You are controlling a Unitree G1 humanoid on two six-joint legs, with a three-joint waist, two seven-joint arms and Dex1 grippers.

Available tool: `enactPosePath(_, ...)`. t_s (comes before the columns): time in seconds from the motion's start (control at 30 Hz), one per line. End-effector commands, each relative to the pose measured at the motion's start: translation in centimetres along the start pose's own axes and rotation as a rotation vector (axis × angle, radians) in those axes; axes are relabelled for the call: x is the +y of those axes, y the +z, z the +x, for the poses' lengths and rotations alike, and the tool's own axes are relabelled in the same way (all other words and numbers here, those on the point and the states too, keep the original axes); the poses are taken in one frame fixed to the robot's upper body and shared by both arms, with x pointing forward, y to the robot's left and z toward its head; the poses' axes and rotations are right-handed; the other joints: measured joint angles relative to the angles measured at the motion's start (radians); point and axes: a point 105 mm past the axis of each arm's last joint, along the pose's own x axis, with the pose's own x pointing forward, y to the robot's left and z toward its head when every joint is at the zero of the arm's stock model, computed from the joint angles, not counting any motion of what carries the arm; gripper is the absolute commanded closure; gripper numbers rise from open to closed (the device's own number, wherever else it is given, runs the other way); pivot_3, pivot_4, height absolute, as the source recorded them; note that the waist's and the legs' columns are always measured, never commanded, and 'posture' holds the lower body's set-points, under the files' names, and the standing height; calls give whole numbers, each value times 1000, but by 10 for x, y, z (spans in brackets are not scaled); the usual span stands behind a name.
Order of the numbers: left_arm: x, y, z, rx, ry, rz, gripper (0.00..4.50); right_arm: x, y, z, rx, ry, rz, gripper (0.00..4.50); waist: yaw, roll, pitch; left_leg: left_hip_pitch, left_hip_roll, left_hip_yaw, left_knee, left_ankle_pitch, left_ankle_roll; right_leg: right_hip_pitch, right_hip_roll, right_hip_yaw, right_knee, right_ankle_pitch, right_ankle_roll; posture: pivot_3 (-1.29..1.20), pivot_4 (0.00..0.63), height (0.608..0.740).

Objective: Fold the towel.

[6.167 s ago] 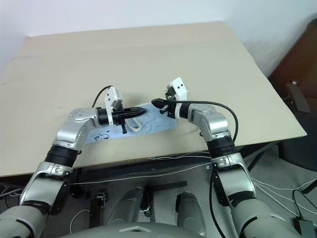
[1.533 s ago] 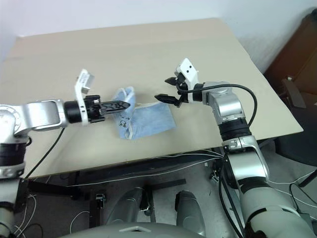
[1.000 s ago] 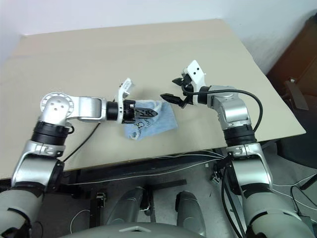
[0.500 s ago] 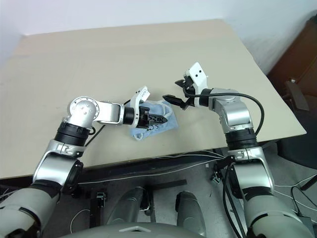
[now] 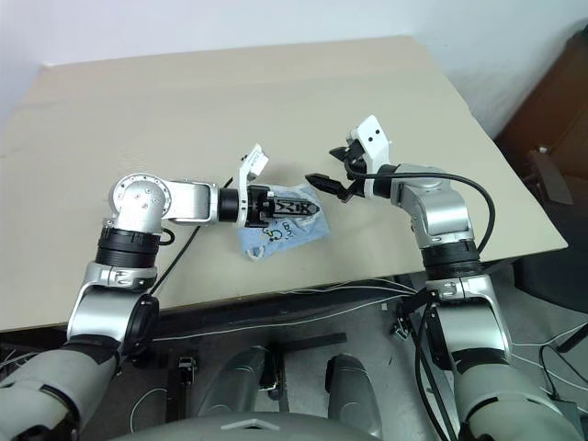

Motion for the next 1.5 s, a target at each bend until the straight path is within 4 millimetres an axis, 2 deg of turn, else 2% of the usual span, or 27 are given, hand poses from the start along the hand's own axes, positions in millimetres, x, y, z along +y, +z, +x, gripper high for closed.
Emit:
enactPosePath(0.03, -20, 19, -9, -77, -57, 73, 35, -2, 22, -2, -71, -7, -16, 0, -1, 0, 0, 0, 0, 0, 2, -1, 1, 0, 0, 0, 1, 0, 0, 0, 150, 735)
enactPosePath(0.13, -25, 27, -18, -120, -55, 126, 35, -1, 26, -2, -84, 2, 3, 0, -2, 0, 0, 0, 0, 0, 6, -1, 1, 0, -1, 0, 6, 0, 0, 0, 150, 735)
enactPosePath(0.2, -26, 33, -28, -159, -36, 169, 0, -1, 31, -3, -110, -4, 2, 388, -2, 0, 0, 0, 1, 0, 7, -1, 1, 0, -1, 1, 8, 0, 0, 0, 150, 735)
enactPosePath(0.23, -25, 39, -35, -195, -27, 173, 199, -2, 34, -3, -121, -10, 5, 568, -3, 0, 0, 0, 1, 0, 7, -1, 1, 0, -1, 1, 9, 0, 0, 0, 150, 735)
enactPosePath(0.3, -23, 44, -47, -220, -18, 178, 651, -3, 38, -4, -136, -10, 9, 1191, -4, 0, 0, 0, 1, 0, 7, -2, 2, -1, -1, 1, 9, 0, 0, 0, 150, 735)
enactPosePath(0.53, 1, 55, -101, -308, 144, 249, 2996, 6, 41, -3, -153, 34, 13, 3617, -7, 0, 0, -1, 1, 0, 6, -1, 1, -4, -1, 2, 9, 0, 0, 0, 150, 735)
enactPosePath(0.63, 6, 36, -106, -261, 189, 452, 4019, 28, 41, 1, -159, 143, 4, 4500, -8, 0, 0, -1, 1, 3, 3, -1, 1, -6, -1, 5, 8, 0, -1, 0, 150, 735)
enactPosePath(0.7, 12, 23, -103, -233, 207, 548, 4469, 42, 39, 3, -157, 201, 3, 4500, -5, 0, 0, -1, 1, 4, 0, -1, 1, -7, -1, 6, 7, 0, -1, 0, 150, 735)
enactPosePath(0.83, 14, 9, -94, -250, 174, 751, 4469, 51, 37, 12, -142, 223, 27, 4500, -1, 0, 0, -1, 1, 7, -4, -4, 4, -12, -5, 7, 6, -1, -4, 0, 150, 735)
enactPosePath(0.93, 15, 7, -86, -288, 143, 766, 4469, 50, 30, 24, -111, 190, 54, 4500, -2, 0, 0, -1, 0, 10, -12, -4, 5, -14, -6, 7, -1, 3, -11, 0, 150, 735)
enactPosePath(1.03, 11, 10, -74, -340, 96, 796, 4469, 52, 23, 33, -79, 183, 46, 4500, -2, 0, 0, -1, 0, 10, -12, -4, 5, -13, -6, 7, -3, 4, -11, 0, 150, 735)
enactPosePath(1.2, 15, 1, -56, -320, -7, 788, 4469, 55, 19, 45, -57, 189, 54, 4500, -5, 0, 0, -2, 0, 11, -10, -3, 4, -11, -4, 7, -5, 6, -7, 0, 150, 735)
enactPosePath(1.37, 41, -12, -38, -283, 6, 819, 4469, 58, -10, 58, 7, 175, 87, 4500, -6, 0, 0, -2, 1, 11, -9, 1, 6, -10, -2, 7, -5, 7, -6, 0, 150, 735)
enactPosePath(1.5, 67, -40, -17, -154, 52, 900, 4469, 61, -43, 58, 94, 167, 113, 4500, -1, 0, 0, -2, 1, 11, -9, 1, 7, -10, -2, 7, -5, 7, -6, 0, 150, 735)
